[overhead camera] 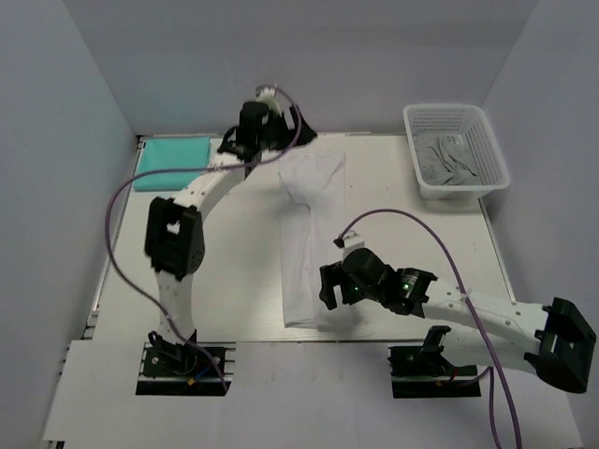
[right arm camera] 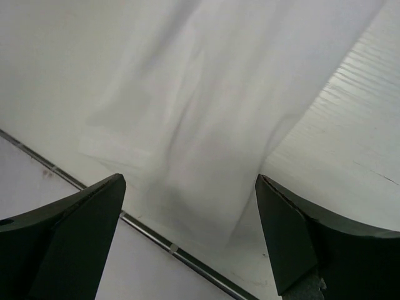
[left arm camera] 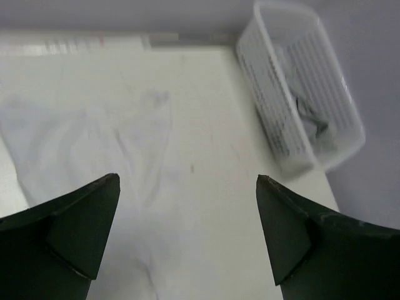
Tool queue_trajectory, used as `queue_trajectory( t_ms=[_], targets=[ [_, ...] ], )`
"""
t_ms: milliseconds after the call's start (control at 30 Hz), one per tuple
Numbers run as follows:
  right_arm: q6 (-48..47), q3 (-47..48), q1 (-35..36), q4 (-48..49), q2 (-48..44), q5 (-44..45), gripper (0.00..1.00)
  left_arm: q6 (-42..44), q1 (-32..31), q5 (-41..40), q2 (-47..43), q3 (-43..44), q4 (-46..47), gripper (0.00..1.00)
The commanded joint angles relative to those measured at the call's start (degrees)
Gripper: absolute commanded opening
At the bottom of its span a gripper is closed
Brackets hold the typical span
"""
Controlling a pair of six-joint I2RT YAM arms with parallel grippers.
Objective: Fold and stack the t-shirts
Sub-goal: Rotate the tshirt 90 degrees, then grab the bottom of the folded rectangular tshirt with both arms
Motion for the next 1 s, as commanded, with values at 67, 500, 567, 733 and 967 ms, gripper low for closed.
queue_trajectory(
  t_ms=[67, 500, 567, 733, 967],
  targets=[
    [1.33, -1.14, -2.73, -3.31, -3.36, 4.72, 0.9, 1.2, -4.34, -0.51, -27.11, -42.44, 6.96, 1.0],
    [6.41, -6.04, -4.41, -4.47, -2.92, -15.2, 0.9, -14.62, -16.21, 9.3, -66.44, -82.04, -12.95, 1.0],
    [8.79, -7.46, -4.32, -0.69, -3.97, -17.25, 0.9, -16.38, -17.62, 10.45, -66.45, -84.41, -13.75, 1.0],
    [13.01, -12.03, -4.49, 1.77, -4.59, -17.34, 0.9, -17.09, -22.54, 10.56, -59.16, -85.74, -13.83, 0.97],
    [17.48, -16.08, -4.84, 3.72, -6.08, -14.02, 0.9, -18.24, -25.7, 7.11, -56.43, -86.26, -12.0, 0.89]
  ],
)
